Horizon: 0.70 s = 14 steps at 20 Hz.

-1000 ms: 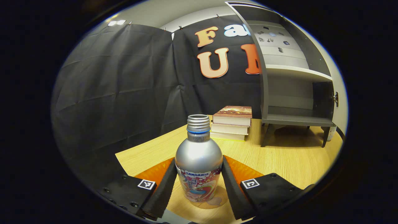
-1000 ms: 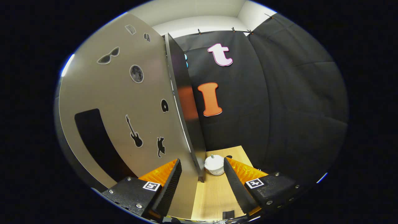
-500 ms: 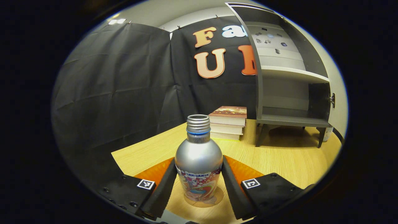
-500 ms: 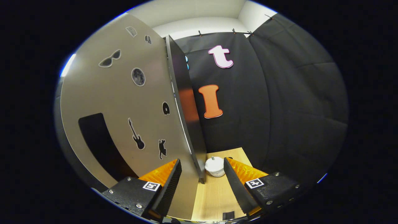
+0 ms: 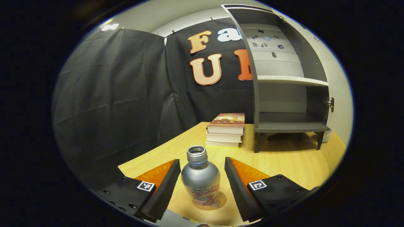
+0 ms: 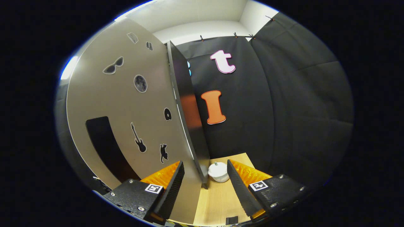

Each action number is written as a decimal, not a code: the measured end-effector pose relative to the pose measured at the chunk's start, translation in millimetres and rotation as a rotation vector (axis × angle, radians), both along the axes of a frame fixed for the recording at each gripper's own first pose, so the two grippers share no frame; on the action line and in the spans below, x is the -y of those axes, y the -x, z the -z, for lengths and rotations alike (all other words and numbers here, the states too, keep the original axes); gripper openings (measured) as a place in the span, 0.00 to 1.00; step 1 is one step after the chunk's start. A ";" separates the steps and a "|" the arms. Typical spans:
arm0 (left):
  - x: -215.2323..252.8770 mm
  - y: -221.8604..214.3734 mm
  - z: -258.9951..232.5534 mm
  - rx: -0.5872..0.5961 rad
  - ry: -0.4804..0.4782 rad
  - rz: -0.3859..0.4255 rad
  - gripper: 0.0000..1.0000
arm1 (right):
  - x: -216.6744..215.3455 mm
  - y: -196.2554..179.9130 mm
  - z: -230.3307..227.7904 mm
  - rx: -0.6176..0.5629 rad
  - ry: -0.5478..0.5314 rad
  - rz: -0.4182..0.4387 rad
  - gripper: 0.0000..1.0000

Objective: Open the cabinet door with the right hand, grasp the bottle in the cabinet with the left hand and place it on the coaster, then close the cabinet door with the right hand.

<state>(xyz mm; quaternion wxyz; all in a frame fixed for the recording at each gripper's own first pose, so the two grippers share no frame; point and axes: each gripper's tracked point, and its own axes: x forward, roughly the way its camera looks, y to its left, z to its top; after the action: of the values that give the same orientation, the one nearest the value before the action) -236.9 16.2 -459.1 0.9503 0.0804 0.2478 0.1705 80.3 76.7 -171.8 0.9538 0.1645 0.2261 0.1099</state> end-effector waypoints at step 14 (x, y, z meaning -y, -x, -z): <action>25.8 -51.2 -175.5 0.156 0.099 0.102 0.92 | -10.9 25.2 -33.7 0.115 -0.072 -0.157 0.85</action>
<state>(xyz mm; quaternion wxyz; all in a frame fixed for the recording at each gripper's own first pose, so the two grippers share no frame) -185.7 -9.6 -283.6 0.9769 0.0325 0.1769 0.1152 55.1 87.6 -138.1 0.9472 0.1737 0.1789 0.2015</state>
